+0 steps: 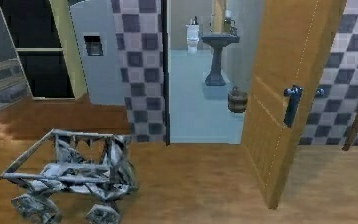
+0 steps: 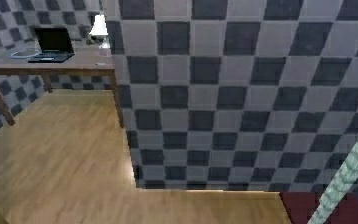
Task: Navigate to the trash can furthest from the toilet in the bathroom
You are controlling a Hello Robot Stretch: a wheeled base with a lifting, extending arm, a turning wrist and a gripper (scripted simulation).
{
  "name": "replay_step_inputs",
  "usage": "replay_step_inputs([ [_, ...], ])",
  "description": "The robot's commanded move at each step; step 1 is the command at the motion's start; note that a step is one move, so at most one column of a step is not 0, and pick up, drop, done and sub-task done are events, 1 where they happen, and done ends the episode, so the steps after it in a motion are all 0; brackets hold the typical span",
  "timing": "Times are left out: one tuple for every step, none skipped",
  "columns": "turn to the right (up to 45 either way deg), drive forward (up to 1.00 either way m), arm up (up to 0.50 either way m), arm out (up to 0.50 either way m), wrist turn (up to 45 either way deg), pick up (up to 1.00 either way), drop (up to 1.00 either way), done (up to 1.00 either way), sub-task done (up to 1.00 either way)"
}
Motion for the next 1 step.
replay_step_inputs([
  [6.0,0.0,0.0,0.0,0.0,0.0,0.0,0.0,0.0],
])
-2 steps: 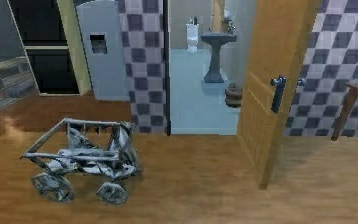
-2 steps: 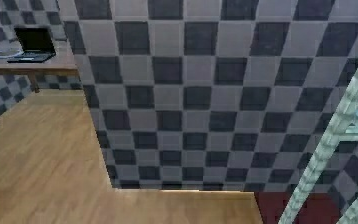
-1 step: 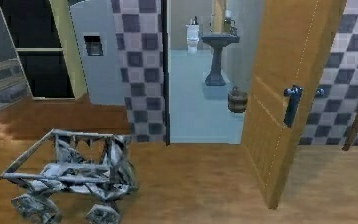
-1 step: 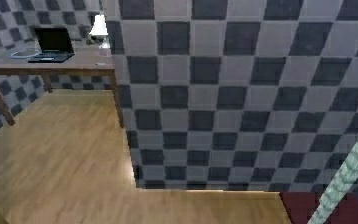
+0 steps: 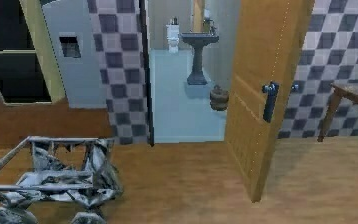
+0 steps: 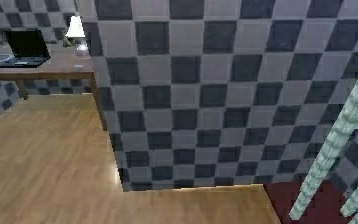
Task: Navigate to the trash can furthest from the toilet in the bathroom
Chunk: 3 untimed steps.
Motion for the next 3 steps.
replay_step_inputs([
  [0.0,1.0,0.0,0.0,0.0,0.0,0.0,0.0,0.0],
  [0.0,0.95,0.0,0.0,0.0,0.0,0.0,0.0,0.0],
  [6.0,0.0,0.0,0.0,0.0,0.0,0.0,0.0,0.0],
])
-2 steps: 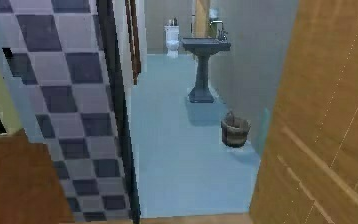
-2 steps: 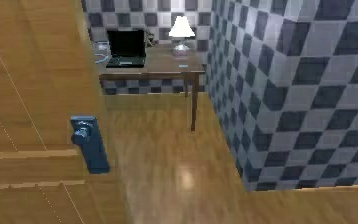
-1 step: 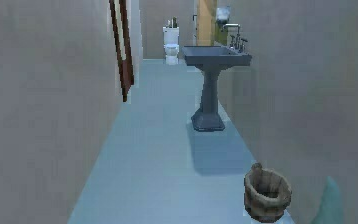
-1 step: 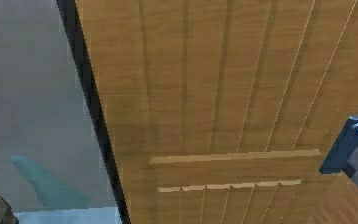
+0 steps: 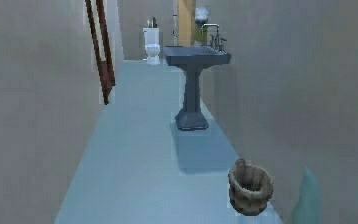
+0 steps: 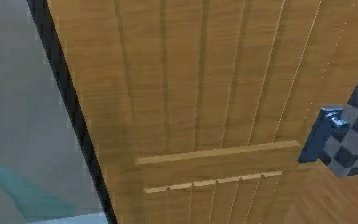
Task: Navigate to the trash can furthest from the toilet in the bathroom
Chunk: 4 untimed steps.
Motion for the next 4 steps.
replay_step_inputs([
  [0.0,0.35,0.0,0.0,0.0,0.0,0.0,0.0,0.0],
  [-15.0,0.0,0.0,0.0,0.0,0.0,0.0,0.0,0.0],
  [0.0,1.0,0.0,0.0,0.0,0.0,0.0,0.0,0.0],
  [0.0,1.0,0.0,0.0,0.0,0.0,0.0,0.0,0.0],
])
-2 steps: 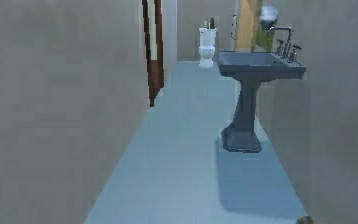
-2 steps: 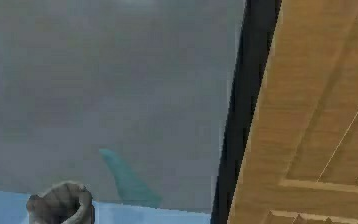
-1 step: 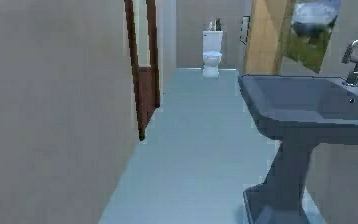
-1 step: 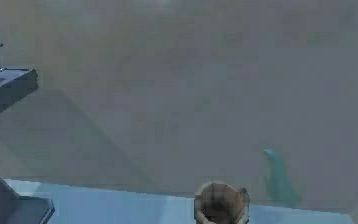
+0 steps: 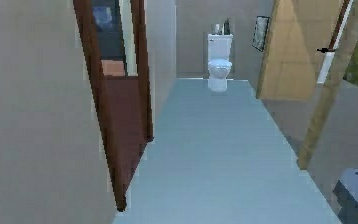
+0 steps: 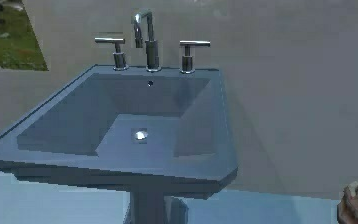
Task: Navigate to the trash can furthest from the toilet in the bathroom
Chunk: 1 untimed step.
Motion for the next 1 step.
replay_step_inputs([
  [-3.0,0.0,0.0,0.0,0.0,0.0,0.0,0.0,0.0],
])
